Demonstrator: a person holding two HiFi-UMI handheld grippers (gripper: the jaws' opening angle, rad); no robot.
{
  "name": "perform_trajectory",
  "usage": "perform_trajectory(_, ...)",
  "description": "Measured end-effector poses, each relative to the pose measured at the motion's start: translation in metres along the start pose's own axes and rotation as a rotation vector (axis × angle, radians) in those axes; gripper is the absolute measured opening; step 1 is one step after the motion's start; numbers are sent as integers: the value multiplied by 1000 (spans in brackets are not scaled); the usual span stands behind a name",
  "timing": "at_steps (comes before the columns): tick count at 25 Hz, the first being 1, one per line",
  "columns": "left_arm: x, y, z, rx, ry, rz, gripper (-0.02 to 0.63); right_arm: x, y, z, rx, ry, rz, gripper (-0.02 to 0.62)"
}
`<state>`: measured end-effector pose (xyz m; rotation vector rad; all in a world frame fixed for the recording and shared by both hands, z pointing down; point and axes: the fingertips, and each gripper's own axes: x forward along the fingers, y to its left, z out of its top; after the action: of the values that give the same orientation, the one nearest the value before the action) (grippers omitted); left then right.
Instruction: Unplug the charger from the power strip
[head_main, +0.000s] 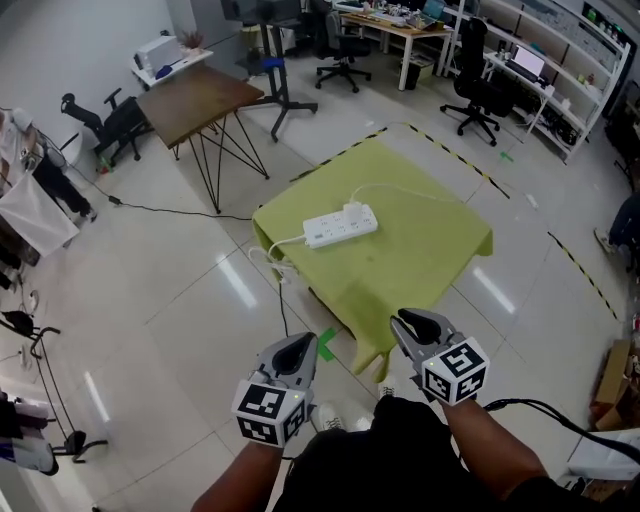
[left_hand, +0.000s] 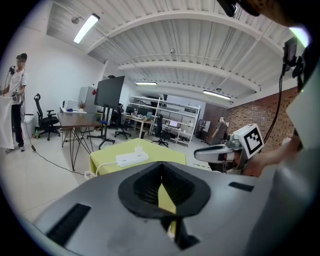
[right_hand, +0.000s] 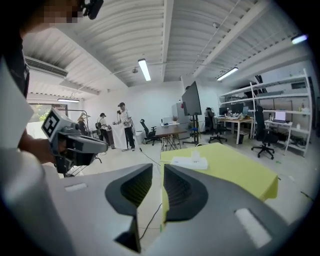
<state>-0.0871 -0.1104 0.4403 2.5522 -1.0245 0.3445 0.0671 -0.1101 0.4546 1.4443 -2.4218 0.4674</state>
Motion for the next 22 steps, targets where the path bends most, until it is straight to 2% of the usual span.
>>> perform_trajectory(6, 22, 15, 3, -49, -9, 52, 6, 92, -69, -1, -28, 61, -37, 129)
perform_trajectory(13, 35, 41, 1, -119, 7, 198, 6, 226, -162, -12, 27, 146, -72, 251)
perform_trajectory(17, 32, 62, 8, -165, 7, 315, 6, 291, -191, -15, 23, 179, -85, 320)
perform_trajectory(22, 25, 75, 3, -215, 29, 424, 6, 338, -210, -24, 6, 217, -113, 347)
